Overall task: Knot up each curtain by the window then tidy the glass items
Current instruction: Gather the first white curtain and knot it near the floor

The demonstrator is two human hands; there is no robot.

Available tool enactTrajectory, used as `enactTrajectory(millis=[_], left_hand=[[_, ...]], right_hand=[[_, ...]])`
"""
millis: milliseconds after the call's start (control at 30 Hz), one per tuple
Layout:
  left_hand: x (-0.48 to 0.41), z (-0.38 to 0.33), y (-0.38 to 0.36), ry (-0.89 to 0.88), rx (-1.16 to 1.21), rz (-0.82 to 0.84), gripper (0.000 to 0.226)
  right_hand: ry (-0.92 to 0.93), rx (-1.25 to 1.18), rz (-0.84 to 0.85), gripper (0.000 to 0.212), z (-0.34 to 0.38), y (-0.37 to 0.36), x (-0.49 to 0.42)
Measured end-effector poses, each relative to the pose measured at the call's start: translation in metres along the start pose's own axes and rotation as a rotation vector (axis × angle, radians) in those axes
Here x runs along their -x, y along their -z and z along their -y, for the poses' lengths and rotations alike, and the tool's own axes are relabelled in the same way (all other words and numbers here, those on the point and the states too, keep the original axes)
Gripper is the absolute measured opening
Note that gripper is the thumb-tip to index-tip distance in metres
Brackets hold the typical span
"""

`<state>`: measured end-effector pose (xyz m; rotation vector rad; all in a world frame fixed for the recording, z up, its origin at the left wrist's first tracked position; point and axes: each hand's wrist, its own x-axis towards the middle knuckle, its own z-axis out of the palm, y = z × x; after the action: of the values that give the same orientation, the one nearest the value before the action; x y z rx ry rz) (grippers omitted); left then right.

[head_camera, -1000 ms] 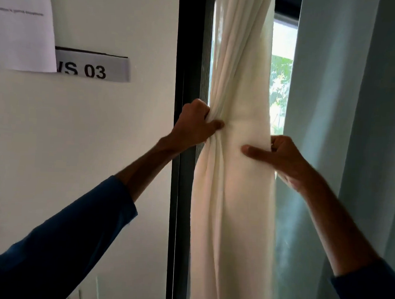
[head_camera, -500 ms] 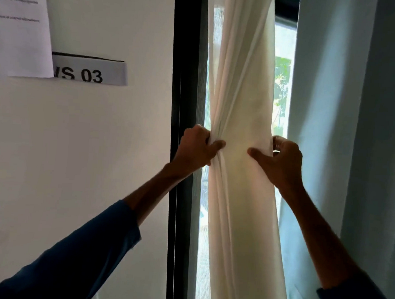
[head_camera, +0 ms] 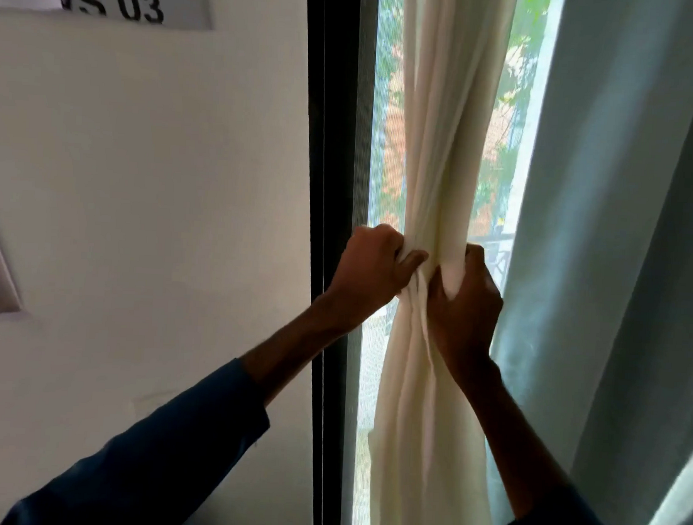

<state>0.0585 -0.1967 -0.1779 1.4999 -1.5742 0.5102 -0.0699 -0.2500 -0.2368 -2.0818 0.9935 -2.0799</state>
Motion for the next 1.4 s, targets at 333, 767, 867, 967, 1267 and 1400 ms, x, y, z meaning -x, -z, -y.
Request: enactTrajectory(millis=[333,767,867,967,1267,1400], left_hand=[[0.060,-0.006,-0.034,0.053,0.021,0.060,0.054],[0.076,-0.029,-0.040,0.288,-0.065,0.308,0.038],[0.073,-0.027,-0.039,0.311,0.022,0.445,0.049],[0.074,-0.024,-0.041,0.293,0.032,0.403,0.058],[0.080,-0.022,-0.054,0.257,-0.125,0.120,0.028],[0.082,-0.029,-0.059,0.301,-0.089,0.106,0.025]], right_hand=[[0.002,0.115,0.247,0.057,-0.021,0.013,0.097],[-0.023,-0.015,0.533,0.063,-0.018,0.022,0.124],[-0.015,-0.066,0.527,0.052,-0.023,0.020,0.120],[-0.022,-0.058,0.418,0.045,-0.025,0.019,0.118],[-0.178,-0.121,0.321,0.019,-0.033,0.015,0.119],[-0.149,-0.132,0.517,0.031,-0.049,0.009,0.115]])
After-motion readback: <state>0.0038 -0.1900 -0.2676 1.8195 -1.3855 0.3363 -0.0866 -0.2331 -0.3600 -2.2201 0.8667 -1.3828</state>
